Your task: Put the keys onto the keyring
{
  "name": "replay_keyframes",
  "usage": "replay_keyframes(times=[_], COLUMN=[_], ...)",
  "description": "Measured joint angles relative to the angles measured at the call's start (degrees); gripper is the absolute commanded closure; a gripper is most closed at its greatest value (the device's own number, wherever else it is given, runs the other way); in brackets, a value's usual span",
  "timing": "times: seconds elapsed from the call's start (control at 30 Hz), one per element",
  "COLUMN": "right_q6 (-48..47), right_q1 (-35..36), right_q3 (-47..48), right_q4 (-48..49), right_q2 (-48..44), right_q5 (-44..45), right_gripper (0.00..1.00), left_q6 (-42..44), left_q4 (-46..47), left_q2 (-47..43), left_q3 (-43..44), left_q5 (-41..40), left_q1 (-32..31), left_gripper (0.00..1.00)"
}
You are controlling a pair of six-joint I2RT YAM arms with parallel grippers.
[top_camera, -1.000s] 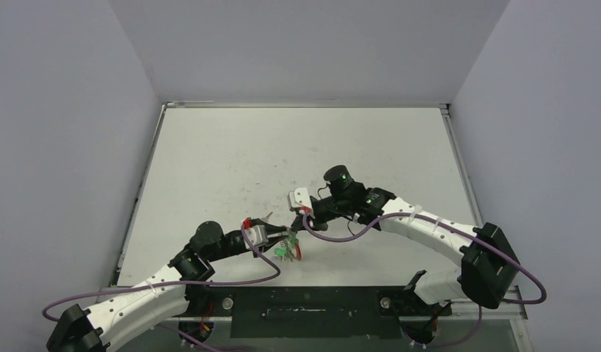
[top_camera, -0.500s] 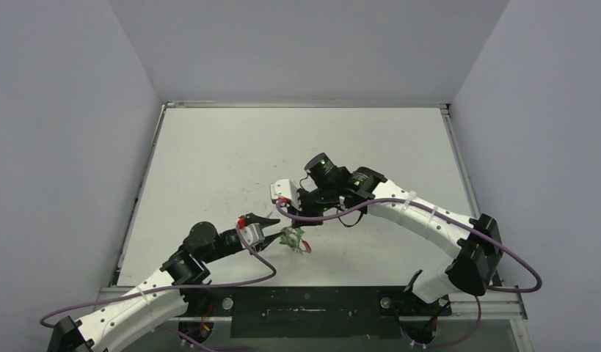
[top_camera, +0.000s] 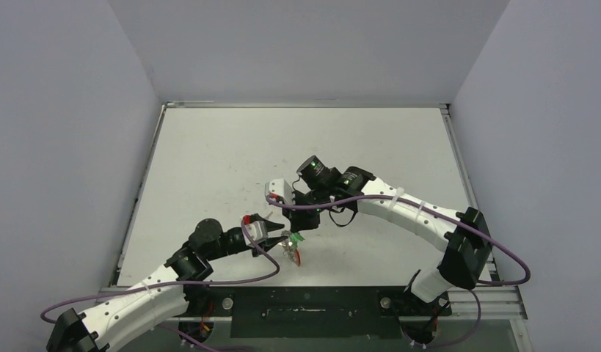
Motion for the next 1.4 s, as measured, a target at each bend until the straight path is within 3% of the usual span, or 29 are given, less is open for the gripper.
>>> replay_keyframes(times=[0.73,0.8,0.9,1.4], right_q6=[1.8,1.8,1.8,2.5], right_q1=[0.7,0.7,0.7,-0.6], right_q3=[0.5,0.6,0.7,0.9], right_q4=[0.4,0.4,0.4,1.6], right_q2=[0.2,0.2,0.2,0.5], right_q5=[1.1,1.1,1.1,-0.2], right_gripper=[1.00,1.00,1.00,1.00], left_q6=[-3.7,-3.6,-3.6,-4.1], left_q4=[-2.9,-3.8,-4.8,-4.9], left_q2=[6.4,6.4,6.2,4.1], left_q3=[4.1,4.2,4.3,3.7], left_q5=[-0.6,-0.9,-1.3,-3.3], left_q1=[-0.2,-0.2,-0.2,-0.2], left_gripper=[0.81,0.86,1.00,1.00])
